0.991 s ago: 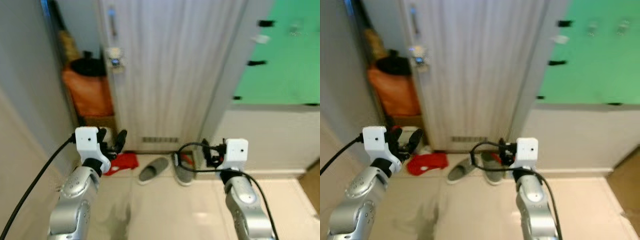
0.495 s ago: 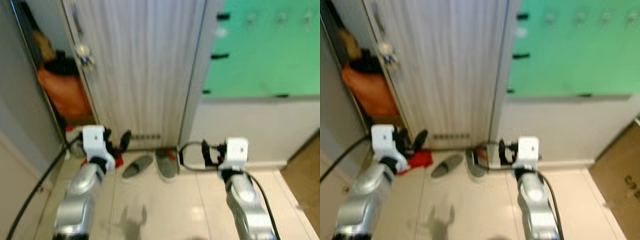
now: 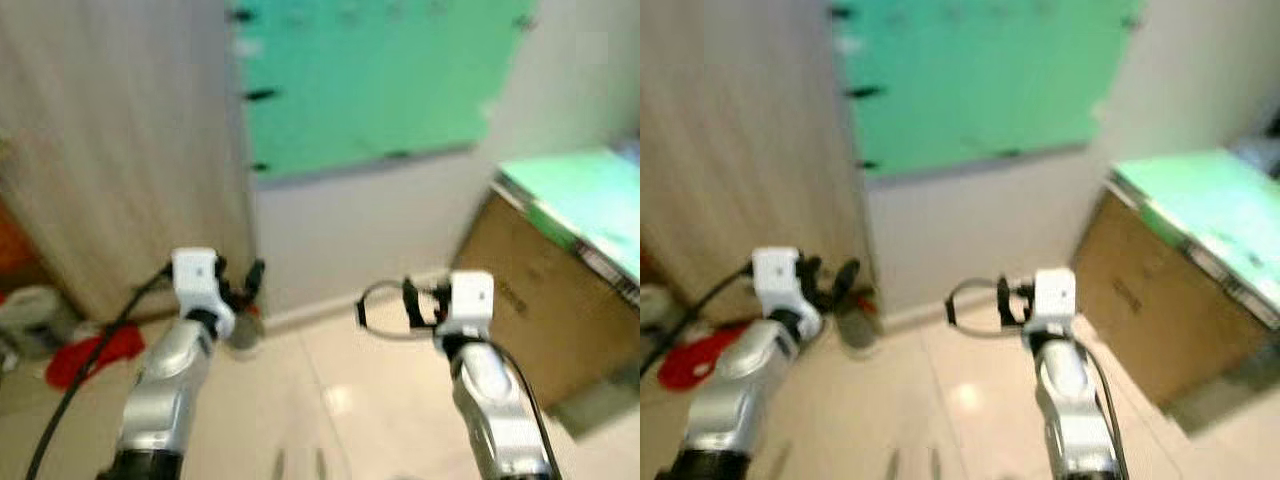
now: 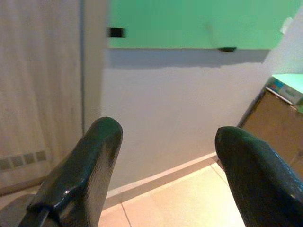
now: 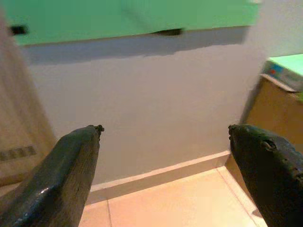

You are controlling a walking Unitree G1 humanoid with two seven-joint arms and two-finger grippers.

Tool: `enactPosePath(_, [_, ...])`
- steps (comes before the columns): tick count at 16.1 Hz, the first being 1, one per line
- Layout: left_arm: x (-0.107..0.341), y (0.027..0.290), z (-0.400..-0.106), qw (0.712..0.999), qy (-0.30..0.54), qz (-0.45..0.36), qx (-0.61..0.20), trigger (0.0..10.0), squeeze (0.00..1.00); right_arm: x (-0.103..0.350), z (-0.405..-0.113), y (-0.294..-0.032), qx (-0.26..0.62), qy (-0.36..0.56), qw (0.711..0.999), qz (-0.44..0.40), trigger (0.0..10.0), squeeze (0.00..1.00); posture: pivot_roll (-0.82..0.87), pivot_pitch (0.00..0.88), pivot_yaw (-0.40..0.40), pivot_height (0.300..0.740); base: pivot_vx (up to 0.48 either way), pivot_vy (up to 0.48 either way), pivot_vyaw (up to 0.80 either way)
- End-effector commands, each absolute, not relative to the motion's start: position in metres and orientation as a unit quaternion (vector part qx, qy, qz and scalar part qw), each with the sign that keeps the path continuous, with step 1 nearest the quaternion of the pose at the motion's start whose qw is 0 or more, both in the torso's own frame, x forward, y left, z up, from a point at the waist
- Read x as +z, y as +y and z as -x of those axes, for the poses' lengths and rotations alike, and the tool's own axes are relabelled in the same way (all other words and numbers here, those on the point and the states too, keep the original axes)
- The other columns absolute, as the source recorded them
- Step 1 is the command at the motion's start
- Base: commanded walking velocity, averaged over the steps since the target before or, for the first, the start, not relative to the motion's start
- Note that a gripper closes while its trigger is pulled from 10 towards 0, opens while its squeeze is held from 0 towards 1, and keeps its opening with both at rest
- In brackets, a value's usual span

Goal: Hang keys on a hook

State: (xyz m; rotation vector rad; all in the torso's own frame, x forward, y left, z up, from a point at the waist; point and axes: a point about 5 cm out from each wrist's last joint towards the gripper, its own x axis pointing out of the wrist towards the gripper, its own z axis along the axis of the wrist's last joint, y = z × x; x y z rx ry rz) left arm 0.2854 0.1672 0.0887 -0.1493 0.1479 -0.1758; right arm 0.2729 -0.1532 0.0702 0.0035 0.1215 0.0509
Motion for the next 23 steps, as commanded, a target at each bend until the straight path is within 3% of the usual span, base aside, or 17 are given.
enactPosePath(1, [0.087, 0.160, -0.286, 0.990, 0.075, 0.071, -0.099, 10.0, 0.00, 0.065, -0.269, -0.162, 0.011, 0.070, 0.997, -0.002, 10.0, 1.00, -0.05, 0.000, 0.032, 0.717, 0.000, 0.000, -0.59])
enactPosePath(3, [0.090, 0.157, -0.287, 0.989, 0.062, 0.057, -0.124, 10.0, 0.00, 0.063, -0.267, -0.159, 0.027, 0.071, 0.997, -0.017, 10.0, 1.00, -0.05, 0.000, 0.036, 0.717, 0.480, 0.000, 0.00])
enactPosePath(4, [0.090, 0.155, -0.287, 0.988, 0.058, 0.048, -0.134, 10.0, 0.00, 0.065, -0.268, -0.156, 0.038, 0.064, 0.997, -0.001, 10.0, 0.79, -0.05, 0.000, 0.037, 0.717, 0.480, 0.000, 0.00])
enactPosePath(5, [0.090, 0.154, -0.286, 0.987, 0.059, 0.055, -0.136, 10.0, 0.00, 0.064, -0.268, -0.153, 0.036, 0.071, 0.997, 0.000, 10.0, 0.69, -0.05, 0.000, 0.037, 0.717, 0.480, 0.000, -0.57])
enactPosePath(23, [0.088, 0.141, -0.287, 0.978, 0.055, 0.030, -0.199, 10.0, 0.00, 0.059, -0.266, -0.160, 0.020, 0.067, 0.998, -0.001, 10.0, 0.71, -0.08, 0.000, 0.054, 0.717, 0.480, 0.000, -0.58])
